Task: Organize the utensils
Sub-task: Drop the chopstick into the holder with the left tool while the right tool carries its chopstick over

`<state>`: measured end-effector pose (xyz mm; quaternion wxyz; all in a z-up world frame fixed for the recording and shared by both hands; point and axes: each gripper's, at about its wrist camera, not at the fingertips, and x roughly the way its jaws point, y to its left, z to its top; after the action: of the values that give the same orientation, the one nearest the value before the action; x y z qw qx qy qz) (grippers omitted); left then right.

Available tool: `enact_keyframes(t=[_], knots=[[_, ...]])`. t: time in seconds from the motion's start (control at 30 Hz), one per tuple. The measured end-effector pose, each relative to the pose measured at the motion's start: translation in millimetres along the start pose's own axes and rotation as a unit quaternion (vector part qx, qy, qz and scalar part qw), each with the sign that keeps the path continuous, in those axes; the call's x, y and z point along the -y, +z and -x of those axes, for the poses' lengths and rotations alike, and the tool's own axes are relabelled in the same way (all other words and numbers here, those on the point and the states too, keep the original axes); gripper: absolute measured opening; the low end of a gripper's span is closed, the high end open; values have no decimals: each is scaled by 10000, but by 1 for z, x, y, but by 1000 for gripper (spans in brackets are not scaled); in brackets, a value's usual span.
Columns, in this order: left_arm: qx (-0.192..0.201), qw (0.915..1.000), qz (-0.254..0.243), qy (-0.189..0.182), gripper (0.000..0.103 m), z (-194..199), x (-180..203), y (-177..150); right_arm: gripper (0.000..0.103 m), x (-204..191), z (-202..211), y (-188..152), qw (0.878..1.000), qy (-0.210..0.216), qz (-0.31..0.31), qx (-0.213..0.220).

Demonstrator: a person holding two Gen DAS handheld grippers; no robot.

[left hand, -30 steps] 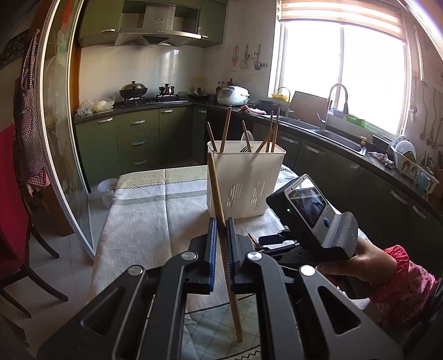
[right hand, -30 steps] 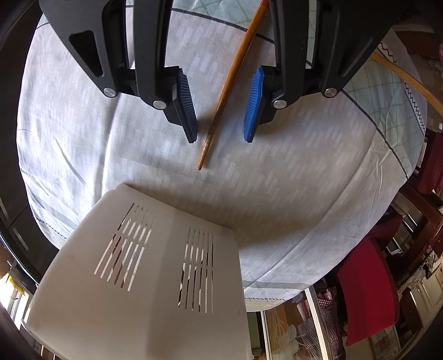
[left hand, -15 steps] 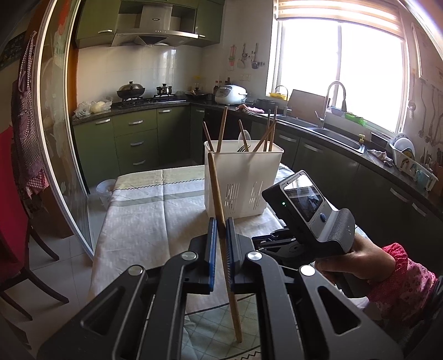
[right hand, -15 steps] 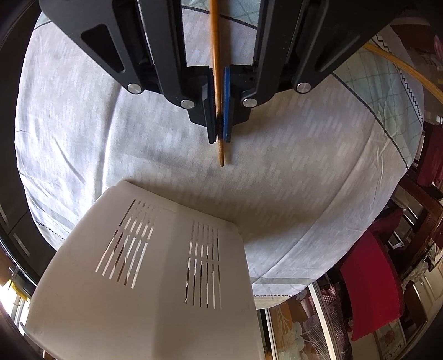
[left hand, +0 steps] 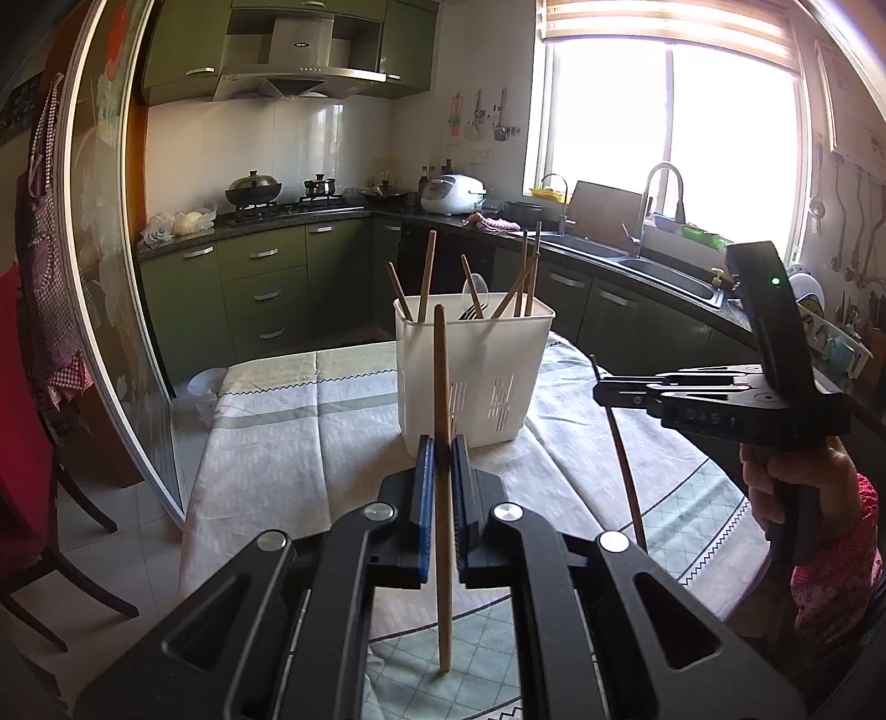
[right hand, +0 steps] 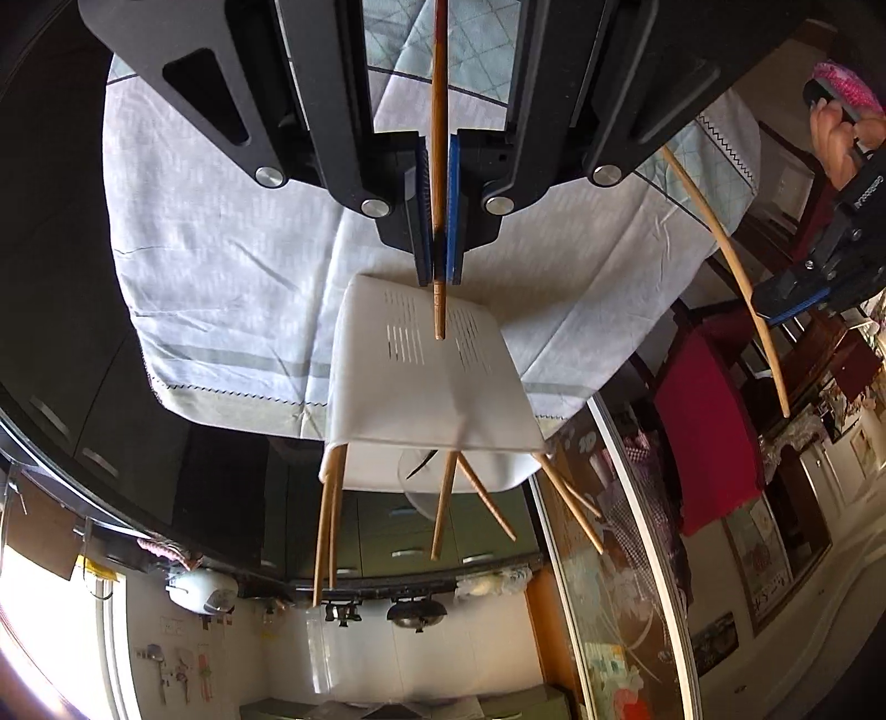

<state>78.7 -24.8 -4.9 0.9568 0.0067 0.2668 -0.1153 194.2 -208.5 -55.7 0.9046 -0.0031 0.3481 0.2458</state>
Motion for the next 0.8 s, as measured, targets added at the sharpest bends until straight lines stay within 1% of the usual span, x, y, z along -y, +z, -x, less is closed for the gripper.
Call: enact_keyframes(t=[0.27, 0.43, 0.67, 0.8], knots=[[82, 9999, 36, -146, 6, 1, 0, 17, 6, 10, 45, -13, 9994, 49, -179, 303], [134, 9995, 73, -266, 6, 0, -1, 33, 6, 14, 58, -20, 9988, 69, -273, 399], [137, 9985, 105, -515, 6, -1, 3, 71, 6, 19, 68, -27, 9982, 105, -372, 462], [228, 9981, 46, -578, 6, -1, 10, 97, 6, 24, 71, -29, 9978, 111, -415, 498]])
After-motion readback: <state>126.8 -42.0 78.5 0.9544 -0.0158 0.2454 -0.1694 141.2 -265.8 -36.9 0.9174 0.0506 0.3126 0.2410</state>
